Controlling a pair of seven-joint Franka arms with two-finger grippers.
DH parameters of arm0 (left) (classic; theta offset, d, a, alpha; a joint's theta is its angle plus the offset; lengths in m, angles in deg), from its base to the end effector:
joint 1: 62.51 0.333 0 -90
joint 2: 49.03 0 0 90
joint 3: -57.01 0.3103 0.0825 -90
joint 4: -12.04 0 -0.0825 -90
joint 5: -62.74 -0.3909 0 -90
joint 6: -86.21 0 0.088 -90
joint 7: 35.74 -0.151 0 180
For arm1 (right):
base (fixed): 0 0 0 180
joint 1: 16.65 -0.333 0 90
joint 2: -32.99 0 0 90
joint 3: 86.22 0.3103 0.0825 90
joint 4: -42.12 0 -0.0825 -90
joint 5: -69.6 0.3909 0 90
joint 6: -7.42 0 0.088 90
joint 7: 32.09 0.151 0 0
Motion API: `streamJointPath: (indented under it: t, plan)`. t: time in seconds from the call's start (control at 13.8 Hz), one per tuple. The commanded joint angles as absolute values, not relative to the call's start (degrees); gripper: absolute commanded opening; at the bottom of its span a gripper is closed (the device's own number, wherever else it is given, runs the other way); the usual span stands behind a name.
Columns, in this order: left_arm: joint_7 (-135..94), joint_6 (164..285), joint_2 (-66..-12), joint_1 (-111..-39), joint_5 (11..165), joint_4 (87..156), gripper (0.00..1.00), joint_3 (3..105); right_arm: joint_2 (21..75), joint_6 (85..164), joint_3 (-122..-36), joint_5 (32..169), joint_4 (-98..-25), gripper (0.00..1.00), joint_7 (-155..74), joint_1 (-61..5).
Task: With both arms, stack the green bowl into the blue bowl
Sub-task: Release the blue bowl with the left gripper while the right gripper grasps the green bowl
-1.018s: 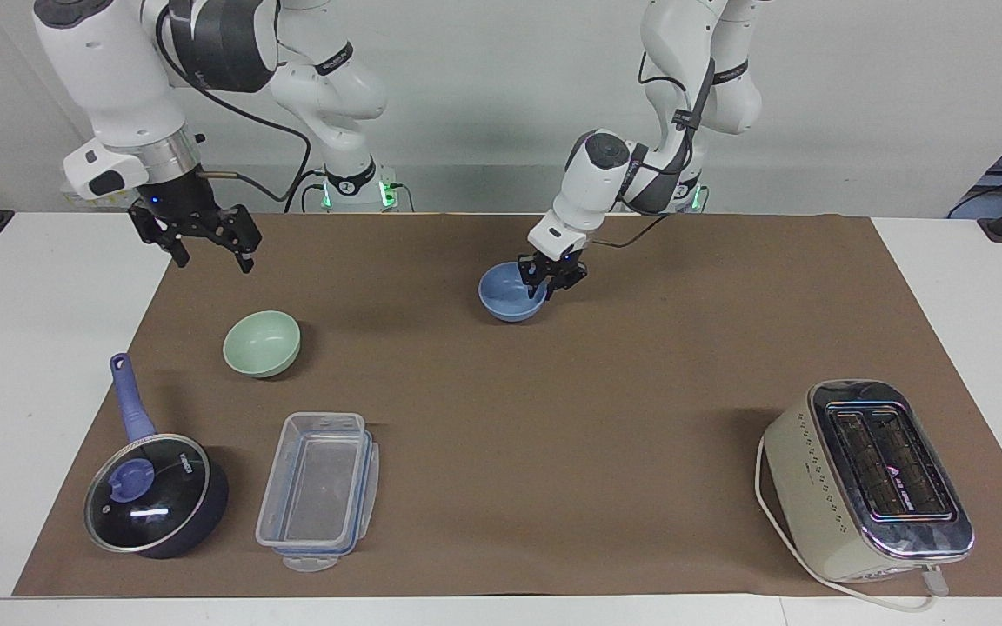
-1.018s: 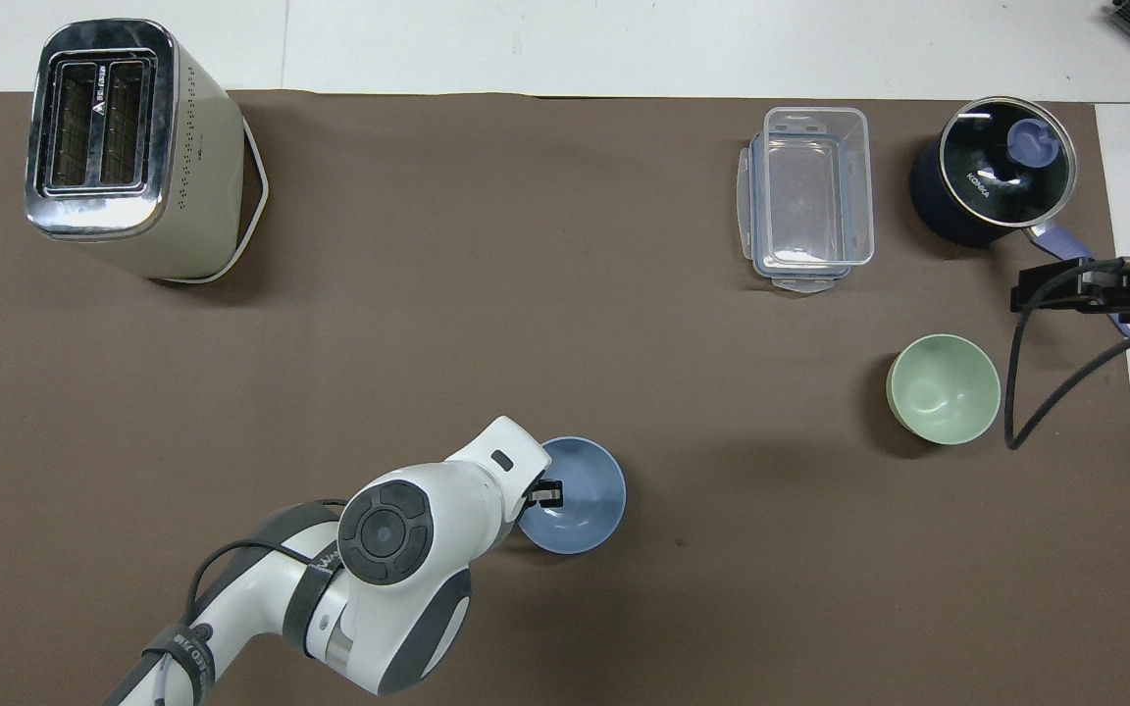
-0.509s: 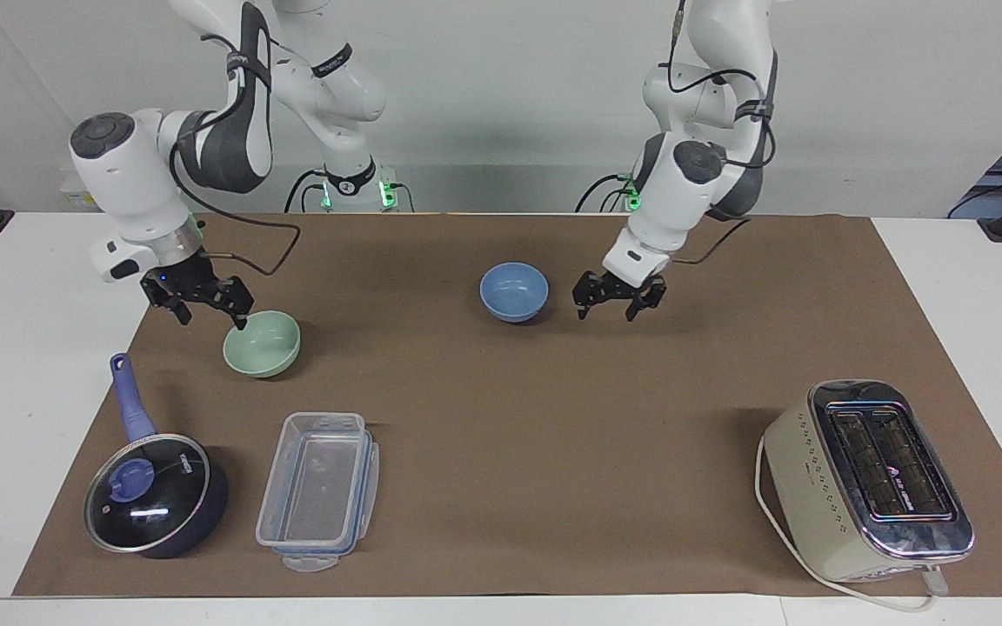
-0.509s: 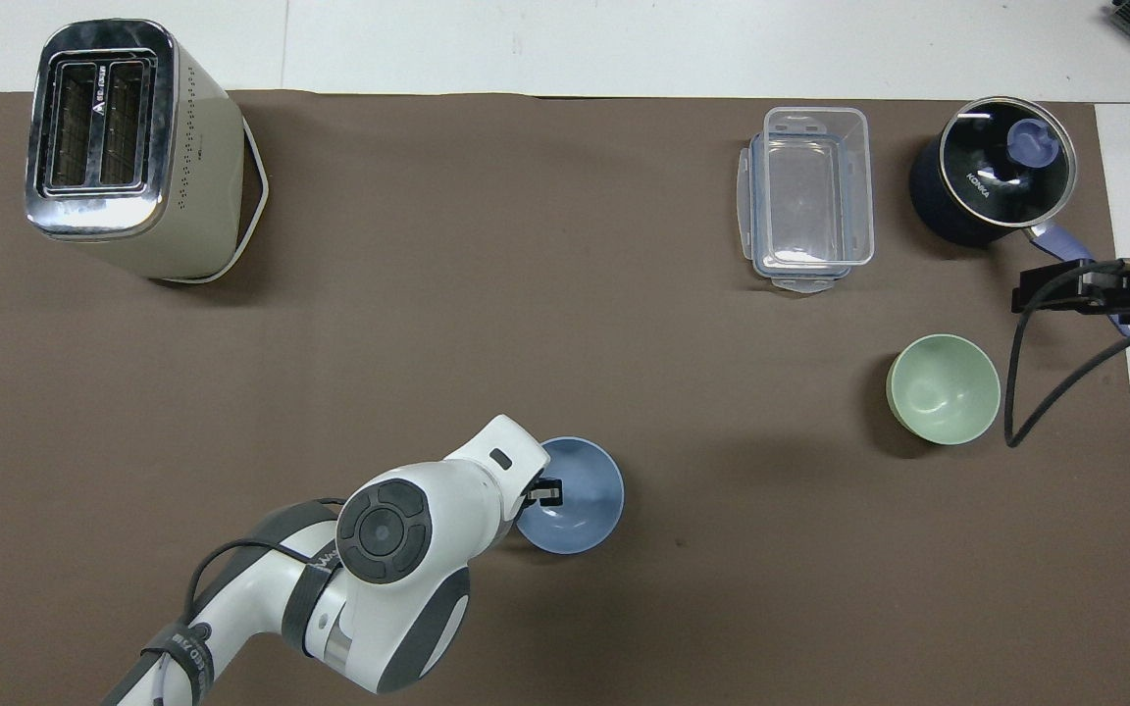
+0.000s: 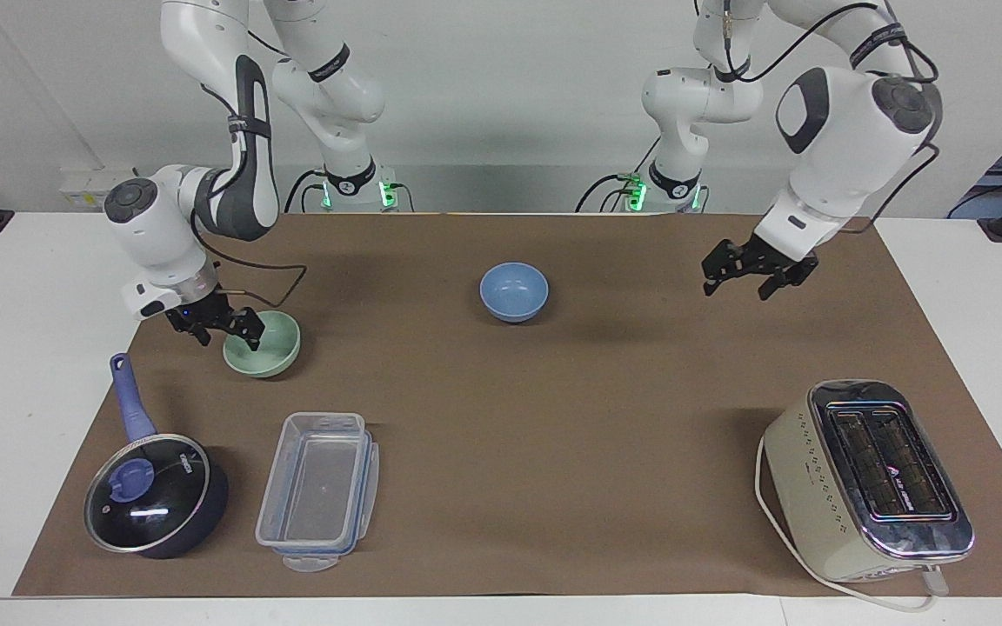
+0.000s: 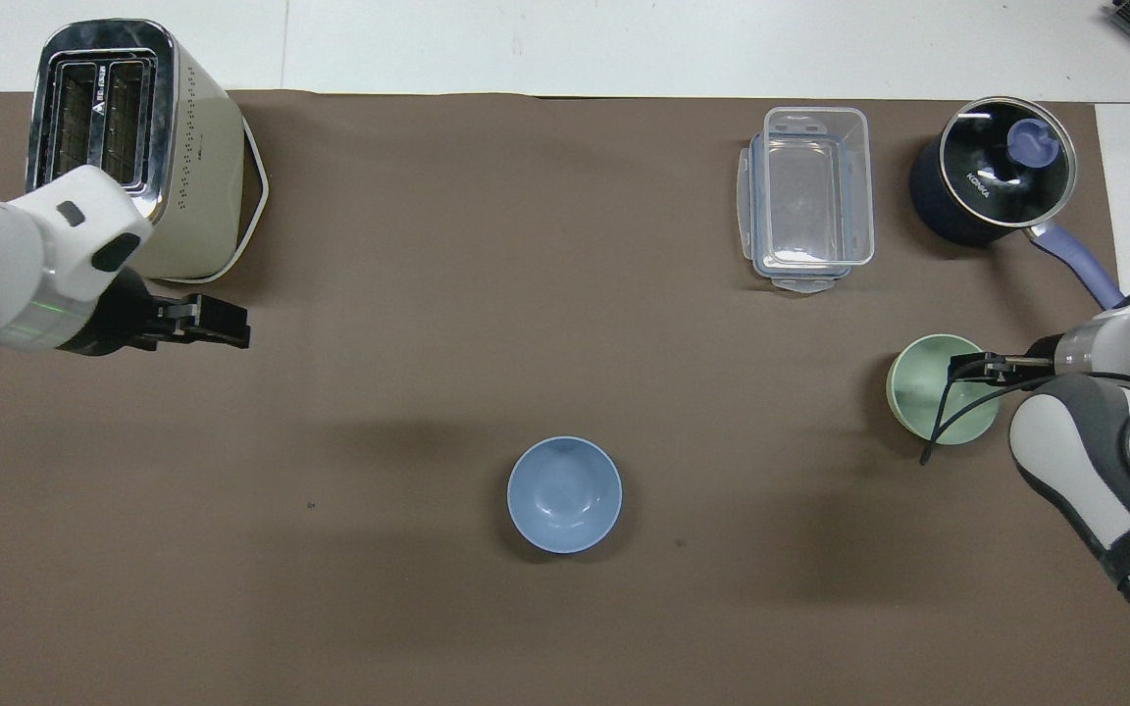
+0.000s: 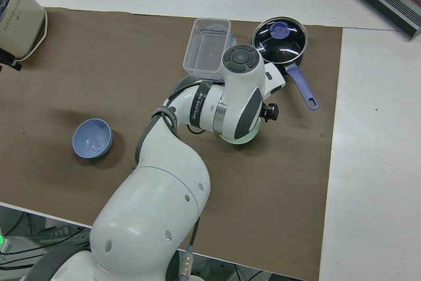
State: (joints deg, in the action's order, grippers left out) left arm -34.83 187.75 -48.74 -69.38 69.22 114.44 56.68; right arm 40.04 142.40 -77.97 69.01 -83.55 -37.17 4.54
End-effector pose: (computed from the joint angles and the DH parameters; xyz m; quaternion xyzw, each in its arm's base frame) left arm 0.5624 -0.0859 0.4856 0.9975 -0.0429 -0.0139 0.0544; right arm 0.5429 -0.1249 0.2795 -0.9976 0.0657 -0.0209 0.0018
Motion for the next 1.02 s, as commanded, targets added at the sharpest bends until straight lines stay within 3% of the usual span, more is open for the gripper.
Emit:
streamJointPath:
  t: [0.0, 0.15, 0.22, 0.36, 0.58, 0.95]
  plan:
    - [-37.24, 179.4, -48.06, -68.75, 63.03, 107.51, 1.0, 55.87, 39.49, 143.04, -77.52, 69.86, -84.53, 1.0, -38.94, 5.23]
    - [-37.24, 173.51, -48.06, -68.4, 62.92, 102.32, 1.0, 56.22, 39.41, 142.07, -77.52, 69.86, -84.71, 1.0, -39.12, 5.15]
    - [-37.24, 171.92, -48.41, -67.27, 62.92, 101.87, 1.0, 56.13, 39.41, 141.81, -77.52, 69.86, -84.71, 0.89, -39.12, 5.06]
    - [-36.89, 172.16, -49.47, -66.21, 62.92, 102.12, 1.0, 56.13, 39.41, 140.75, -77.43, 69.86, -84.62, 0.47, -39.03, 5.23]
    - [-36.89, 172.34, -50.69, -65.33, 62.92, 102.12, 1.0, 56.04, 39.41, 140.57, -77.43, 69.95, -84.53, 0.0, -38.86, 5.23]
    - [-36.89, 172.25, -50.79, -65.33, 63.01, 102.12, 1.0, 56.04, 33.63, 133.3, -76.91, 70.3, -84.01, 0.0, -38.94, 4.18]
